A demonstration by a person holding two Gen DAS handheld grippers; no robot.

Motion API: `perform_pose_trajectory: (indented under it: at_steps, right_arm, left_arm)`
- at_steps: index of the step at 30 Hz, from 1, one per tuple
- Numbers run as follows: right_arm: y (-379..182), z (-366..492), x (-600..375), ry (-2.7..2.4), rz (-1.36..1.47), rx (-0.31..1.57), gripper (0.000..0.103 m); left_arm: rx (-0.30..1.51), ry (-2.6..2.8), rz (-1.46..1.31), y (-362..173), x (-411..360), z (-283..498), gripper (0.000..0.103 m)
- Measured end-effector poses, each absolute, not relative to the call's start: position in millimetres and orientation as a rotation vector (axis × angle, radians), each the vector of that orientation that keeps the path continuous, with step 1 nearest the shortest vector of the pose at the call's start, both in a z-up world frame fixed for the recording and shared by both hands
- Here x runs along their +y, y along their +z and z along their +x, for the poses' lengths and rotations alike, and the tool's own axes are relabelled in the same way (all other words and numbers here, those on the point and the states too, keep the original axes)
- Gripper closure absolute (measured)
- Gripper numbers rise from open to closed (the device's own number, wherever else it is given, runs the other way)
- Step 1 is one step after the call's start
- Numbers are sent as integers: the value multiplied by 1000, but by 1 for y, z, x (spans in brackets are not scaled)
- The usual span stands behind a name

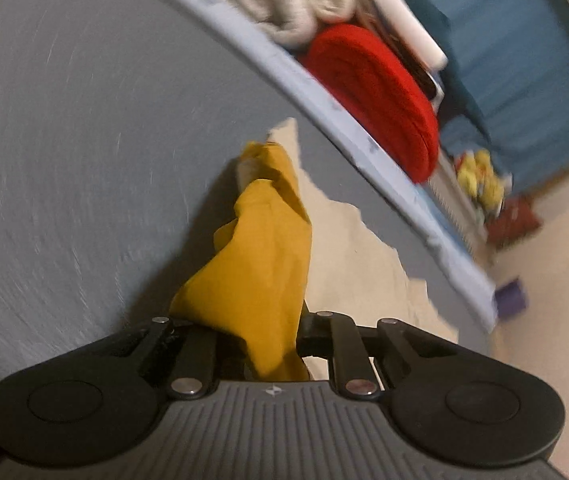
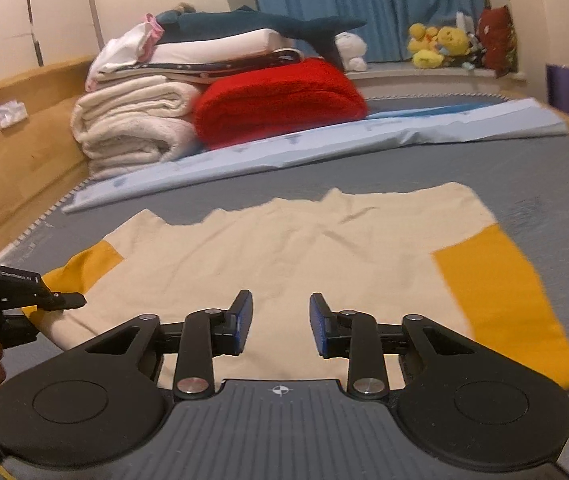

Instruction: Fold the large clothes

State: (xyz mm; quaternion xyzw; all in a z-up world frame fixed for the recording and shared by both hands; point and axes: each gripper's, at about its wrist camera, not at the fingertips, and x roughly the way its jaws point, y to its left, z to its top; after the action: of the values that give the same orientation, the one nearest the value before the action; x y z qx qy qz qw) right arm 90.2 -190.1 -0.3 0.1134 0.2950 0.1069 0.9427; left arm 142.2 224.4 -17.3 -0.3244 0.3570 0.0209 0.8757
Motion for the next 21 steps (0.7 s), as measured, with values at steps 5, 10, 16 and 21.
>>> perform_pose_trajectory:
  at_steps: [5,10,16,21]
  right_arm:
    - [-6,100,-153,247,260,611,78]
    - [-46,122,-112,331,282,798,78]
    - [-93,148,-102,302,345,1009,82]
    - [-73,138,-110,317,282,951,85]
  left_arm:
    - [728,35,-427,31,237,116,86]
    - [655,-9,-304,37,235,94,85]
    - [603,-57,-149,34,201,83,85]
    - [596,-41,-136,35,191,85,85]
